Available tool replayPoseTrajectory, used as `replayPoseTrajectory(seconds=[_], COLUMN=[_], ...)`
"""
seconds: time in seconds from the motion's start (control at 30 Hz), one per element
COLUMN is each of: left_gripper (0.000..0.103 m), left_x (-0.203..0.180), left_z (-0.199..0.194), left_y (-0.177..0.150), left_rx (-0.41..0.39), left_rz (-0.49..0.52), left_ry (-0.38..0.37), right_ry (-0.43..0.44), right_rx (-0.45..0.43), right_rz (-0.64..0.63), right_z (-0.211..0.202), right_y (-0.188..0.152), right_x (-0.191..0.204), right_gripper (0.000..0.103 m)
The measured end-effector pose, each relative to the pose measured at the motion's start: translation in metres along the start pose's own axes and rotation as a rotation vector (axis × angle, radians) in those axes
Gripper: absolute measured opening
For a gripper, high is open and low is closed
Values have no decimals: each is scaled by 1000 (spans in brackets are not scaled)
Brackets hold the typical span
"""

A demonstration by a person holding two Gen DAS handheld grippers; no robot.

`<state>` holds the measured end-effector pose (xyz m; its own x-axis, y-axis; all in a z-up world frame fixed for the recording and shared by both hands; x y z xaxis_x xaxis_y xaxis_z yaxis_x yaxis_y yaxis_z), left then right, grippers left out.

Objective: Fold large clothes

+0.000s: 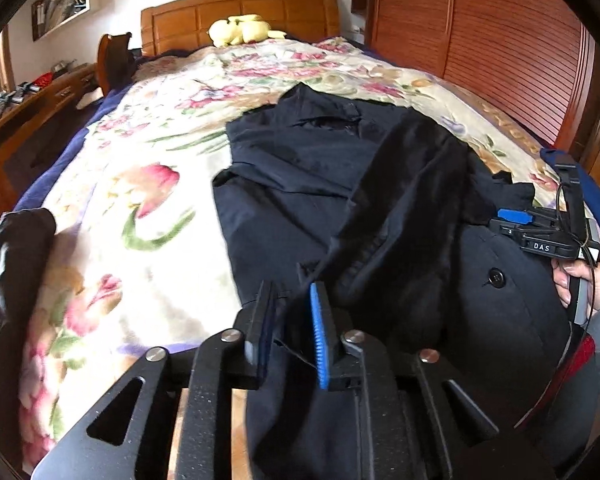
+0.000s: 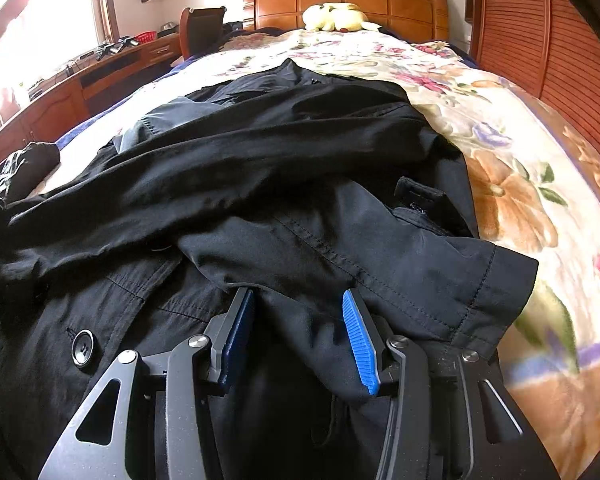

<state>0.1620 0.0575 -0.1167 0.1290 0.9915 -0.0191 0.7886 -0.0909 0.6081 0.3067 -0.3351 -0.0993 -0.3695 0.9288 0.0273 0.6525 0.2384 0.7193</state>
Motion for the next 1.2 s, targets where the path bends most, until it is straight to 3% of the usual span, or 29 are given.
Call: replayPoseTrajectory(seconds=[0.07,0.2,0.3,0.4,0.6,0.93,1.2], left_gripper=[31,38,59,65,66,66,66], left_x=[4,11,12,15,20,25,19], left_z=[-5,-11,-12,-17,-23,-9,-17], left_y=[-4,-15,-23,-27,-32,-45,-51], left_rx=[-10,-5,9,18,36,62,38], left_rz=[-19,-40,-34,-51,-85,-56,-55], left_ry=[-12,-13,-4,11,37,47,42], right_ry=[0,3,5,9,28,17,19], right_rx=[1,2,4,4,14,11,24], right_rz=[0,1,2,3,9,5,7], right_z=[0,0,1,1,3,3,6], right_y=[0,0,1,1,3,2,3], right_x=[0,-1,-1,-2,-4,-3,-2], right_gripper=[48,48,49,49,50,51,52])
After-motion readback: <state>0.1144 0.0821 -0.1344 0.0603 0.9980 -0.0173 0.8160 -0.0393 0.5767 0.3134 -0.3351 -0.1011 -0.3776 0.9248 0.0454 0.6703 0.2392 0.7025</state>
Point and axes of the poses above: each gripper's, at about its wrist camera, not at the fingertips, and z roughly the way its jaws point, x to its left, y to its top, the point moved 1 cm from there along z, roughly the way its jaws point, and after that the axes turned 6 degrees about x, right-handed, at the moved point
